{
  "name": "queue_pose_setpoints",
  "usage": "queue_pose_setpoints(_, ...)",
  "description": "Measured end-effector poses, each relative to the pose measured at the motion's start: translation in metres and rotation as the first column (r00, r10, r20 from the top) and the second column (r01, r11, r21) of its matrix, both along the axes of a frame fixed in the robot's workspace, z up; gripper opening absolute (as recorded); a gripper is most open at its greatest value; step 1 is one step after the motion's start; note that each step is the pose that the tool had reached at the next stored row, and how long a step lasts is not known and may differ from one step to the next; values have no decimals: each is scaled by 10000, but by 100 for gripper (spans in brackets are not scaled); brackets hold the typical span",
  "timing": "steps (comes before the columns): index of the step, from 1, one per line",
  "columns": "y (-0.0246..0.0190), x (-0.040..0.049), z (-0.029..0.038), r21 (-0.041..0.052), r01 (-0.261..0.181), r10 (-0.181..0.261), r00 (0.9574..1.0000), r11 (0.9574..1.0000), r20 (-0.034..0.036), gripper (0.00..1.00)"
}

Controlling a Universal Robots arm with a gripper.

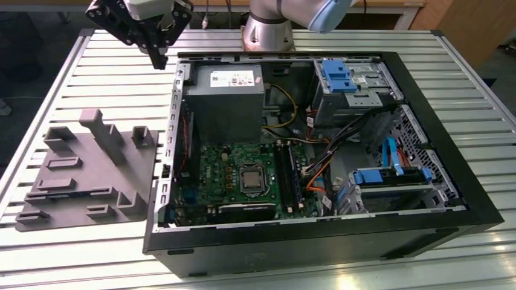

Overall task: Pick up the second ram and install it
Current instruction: 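Reach for the second ram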

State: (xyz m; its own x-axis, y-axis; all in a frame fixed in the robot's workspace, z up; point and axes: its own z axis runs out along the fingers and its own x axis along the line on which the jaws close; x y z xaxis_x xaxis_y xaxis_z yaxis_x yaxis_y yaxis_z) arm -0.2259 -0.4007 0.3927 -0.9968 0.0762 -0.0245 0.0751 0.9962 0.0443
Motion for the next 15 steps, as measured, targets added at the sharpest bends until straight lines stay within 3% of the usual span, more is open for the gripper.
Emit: queue_pose_setpoints(15, -8, -123, -1, 1, 0, 0, 10000, 10000, 1, 11)
